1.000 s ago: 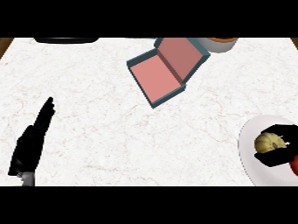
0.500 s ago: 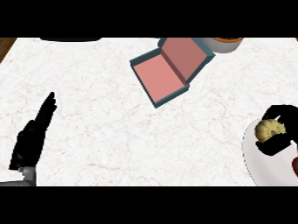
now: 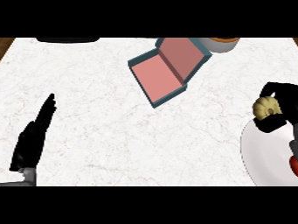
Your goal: Pick the squash from the plate and place it in the cardboard box
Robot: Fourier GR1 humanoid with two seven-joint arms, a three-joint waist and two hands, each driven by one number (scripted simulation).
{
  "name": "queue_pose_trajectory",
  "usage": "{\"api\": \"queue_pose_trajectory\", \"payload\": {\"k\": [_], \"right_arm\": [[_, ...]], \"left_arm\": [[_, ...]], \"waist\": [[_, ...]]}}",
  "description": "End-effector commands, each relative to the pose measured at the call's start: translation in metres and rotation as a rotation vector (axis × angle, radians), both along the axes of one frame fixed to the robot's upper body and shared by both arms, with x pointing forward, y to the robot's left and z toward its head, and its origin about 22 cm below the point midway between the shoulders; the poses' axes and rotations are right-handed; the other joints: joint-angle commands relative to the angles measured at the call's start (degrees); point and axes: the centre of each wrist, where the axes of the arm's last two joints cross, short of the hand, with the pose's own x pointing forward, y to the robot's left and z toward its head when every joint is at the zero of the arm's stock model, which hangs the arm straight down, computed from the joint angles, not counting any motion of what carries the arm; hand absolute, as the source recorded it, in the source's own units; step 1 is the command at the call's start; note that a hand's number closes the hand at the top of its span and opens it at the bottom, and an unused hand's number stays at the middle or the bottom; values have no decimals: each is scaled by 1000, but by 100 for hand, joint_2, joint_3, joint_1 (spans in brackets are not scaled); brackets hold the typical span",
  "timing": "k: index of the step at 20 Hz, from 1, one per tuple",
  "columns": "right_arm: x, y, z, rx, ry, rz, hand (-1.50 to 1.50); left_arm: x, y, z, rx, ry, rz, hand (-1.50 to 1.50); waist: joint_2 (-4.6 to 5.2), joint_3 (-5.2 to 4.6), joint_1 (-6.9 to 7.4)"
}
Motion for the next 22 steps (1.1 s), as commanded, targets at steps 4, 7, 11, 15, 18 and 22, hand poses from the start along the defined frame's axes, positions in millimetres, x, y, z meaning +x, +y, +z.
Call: {"api": "queue_pose_trajectory", "payload": {"k": [4, 7, 11, 15, 18, 22], "right_arm": [[-3, 12, 51, 127, -172, 130, 150], [2, 22, 80, 299, -364, 211, 150], [-2, 51, 102, 437, -410, 332, 150], [2, 73, 135, 490, -437, 395, 150], [13, 112, 140, 498, -433, 404, 150], [44, 137, 171, 484, -413, 397, 150]], "left_arm": [[1, 14, 8, -9, 5, 10, 0], [-2, 2, -4, 1, 6, 20, 0], [2, 12, -5, -9, 19, 11, 0], [4, 35, 4, -19, 4, 3, 0], [-1, -6, 13, 7, -2, -4, 0], [22, 2, -2, 2, -5, -5, 0]], "waist": [[-27, -3, -80], [-32, 0, -90], [-20, -5, -67], [-15, -7, -25], [-14, -3, 28], [10, -7, 16]]}}
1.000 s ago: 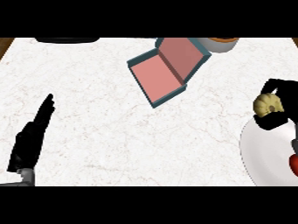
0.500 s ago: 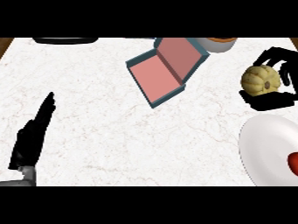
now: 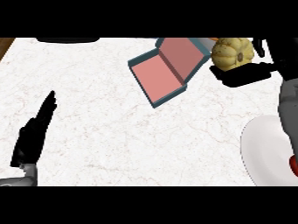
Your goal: Pick the squash from the plate and place it in the cardboard box
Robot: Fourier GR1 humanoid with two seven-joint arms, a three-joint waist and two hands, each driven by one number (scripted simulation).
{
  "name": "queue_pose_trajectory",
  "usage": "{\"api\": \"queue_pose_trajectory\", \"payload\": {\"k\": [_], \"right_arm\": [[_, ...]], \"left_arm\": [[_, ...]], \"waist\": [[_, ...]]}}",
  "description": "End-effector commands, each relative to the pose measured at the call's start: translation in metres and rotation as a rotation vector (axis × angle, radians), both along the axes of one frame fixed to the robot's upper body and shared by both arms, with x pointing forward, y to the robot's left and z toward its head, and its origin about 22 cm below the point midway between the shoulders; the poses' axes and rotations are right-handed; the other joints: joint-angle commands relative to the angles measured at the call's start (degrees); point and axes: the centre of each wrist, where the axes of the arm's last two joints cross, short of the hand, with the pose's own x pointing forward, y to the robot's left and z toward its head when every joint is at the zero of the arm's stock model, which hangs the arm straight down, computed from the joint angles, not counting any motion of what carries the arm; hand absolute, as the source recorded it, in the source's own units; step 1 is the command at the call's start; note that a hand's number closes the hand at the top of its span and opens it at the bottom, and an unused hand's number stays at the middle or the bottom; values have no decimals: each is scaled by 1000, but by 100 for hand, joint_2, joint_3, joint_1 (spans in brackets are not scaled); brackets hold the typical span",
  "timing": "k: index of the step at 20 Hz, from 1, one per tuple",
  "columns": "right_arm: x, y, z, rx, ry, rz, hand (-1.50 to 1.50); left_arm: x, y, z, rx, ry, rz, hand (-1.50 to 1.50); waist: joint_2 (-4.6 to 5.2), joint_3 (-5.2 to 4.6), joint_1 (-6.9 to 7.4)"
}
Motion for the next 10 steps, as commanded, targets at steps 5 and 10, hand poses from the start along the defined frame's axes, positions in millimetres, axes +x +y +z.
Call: {"api": "queue_pose_trajectory", "payload": {"k": [5, 10], "right_arm": [[55, 49, 31, -27, 55, 4, 150], [78, 81, -1, -34, 113, 6, 150]], "left_arm": [[1, -14, 0, 11, -7, -19, 0], [-6, -4, 1, 0, -8, -14, 0]], "waist": [[16, 1, 50], [20, 2, 60]]}}
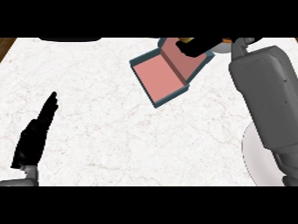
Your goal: Pick the squash from the plate and place it in the cardboard box
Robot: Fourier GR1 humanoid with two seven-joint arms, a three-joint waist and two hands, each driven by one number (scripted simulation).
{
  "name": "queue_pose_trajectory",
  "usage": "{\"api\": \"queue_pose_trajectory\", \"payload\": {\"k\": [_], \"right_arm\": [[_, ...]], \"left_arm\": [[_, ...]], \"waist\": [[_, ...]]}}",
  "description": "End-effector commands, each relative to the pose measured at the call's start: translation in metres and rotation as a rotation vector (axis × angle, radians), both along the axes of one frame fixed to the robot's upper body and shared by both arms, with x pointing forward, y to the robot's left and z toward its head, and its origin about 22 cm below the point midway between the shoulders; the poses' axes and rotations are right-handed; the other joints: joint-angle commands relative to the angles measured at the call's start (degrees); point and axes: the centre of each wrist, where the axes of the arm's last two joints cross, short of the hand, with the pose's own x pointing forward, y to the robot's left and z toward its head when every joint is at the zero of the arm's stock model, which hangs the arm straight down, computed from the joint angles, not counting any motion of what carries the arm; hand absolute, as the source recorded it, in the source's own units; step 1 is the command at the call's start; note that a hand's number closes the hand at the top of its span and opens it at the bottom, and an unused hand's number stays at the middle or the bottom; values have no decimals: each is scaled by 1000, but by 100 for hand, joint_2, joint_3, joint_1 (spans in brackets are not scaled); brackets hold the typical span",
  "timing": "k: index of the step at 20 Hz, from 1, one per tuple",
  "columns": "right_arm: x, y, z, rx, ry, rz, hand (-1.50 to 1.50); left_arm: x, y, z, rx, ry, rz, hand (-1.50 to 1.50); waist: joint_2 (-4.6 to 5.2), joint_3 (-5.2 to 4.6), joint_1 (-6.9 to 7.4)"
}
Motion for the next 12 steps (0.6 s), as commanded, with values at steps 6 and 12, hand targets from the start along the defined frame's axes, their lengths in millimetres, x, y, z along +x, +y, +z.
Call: {"api": "queue_pose_trajectory", "payload": {"k": [6, 12], "right_arm": [[43, 46, -53, -71, 133, -17, 150], [54, 59, -71, -1, 239, -83, -150]], "left_arm": [[12, -11, 6, -17, 3, -14, 0], [4, 1, 5, 5, -16, -24, 0]], "waist": [[51, 1, 92], [69, 1, 151]]}}
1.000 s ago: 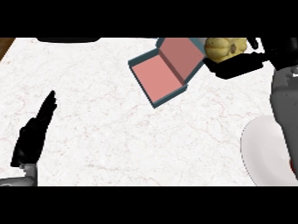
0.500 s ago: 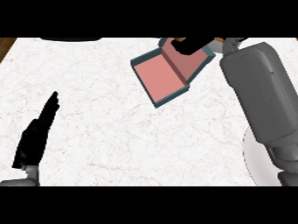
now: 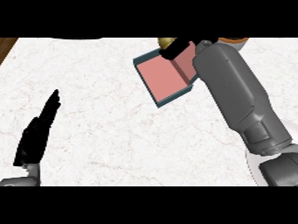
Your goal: Pick the squash from the plate and place it in the cardboard box
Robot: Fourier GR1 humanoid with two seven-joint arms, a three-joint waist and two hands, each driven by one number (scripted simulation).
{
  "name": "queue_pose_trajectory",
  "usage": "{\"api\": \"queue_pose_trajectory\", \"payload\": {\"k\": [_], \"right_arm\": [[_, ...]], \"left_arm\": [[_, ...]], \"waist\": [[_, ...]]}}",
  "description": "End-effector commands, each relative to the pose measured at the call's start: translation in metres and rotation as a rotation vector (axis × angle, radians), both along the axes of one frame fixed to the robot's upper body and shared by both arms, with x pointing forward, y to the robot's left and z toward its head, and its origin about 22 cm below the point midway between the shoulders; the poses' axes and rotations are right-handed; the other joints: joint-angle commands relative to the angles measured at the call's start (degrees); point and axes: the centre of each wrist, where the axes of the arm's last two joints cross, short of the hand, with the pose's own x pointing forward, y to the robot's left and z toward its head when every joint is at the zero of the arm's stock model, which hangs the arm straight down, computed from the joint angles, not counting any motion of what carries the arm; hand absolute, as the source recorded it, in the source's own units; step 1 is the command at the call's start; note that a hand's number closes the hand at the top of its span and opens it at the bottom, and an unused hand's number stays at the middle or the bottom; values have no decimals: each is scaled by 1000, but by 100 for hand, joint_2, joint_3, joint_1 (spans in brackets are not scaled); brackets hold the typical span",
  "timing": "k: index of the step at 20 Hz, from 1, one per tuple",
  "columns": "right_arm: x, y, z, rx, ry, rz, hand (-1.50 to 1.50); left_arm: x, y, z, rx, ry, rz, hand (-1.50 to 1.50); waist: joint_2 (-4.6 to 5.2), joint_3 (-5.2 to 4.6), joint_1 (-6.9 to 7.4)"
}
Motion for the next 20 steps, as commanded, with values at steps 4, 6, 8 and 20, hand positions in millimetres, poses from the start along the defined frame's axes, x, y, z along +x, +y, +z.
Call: {"api": "queue_pose_trajectory", "payload": {"k": [4, 6, 8, 20], "right_arm": [[6, 16, -29, 42, 45, -37, -150], [6, 18, -32, 74, 46, -25, -150], [3, 12, -52, 152, -3, -65, -150], [15, -63, -29, 703, -271, -264, -150]], "left_arm": [[-5, -7, -9, -6, 11, -2, 0], [1, -15, -4, 0, 11, -10, 0], [8, -12, 3, -5, -6, -15, 0], [15, 6, 11, 11, -14, 14, 0]], "waist": [[13, 0, 11], [27, 1, 33], [87, 4, 125], [47, 13, -9]]}}
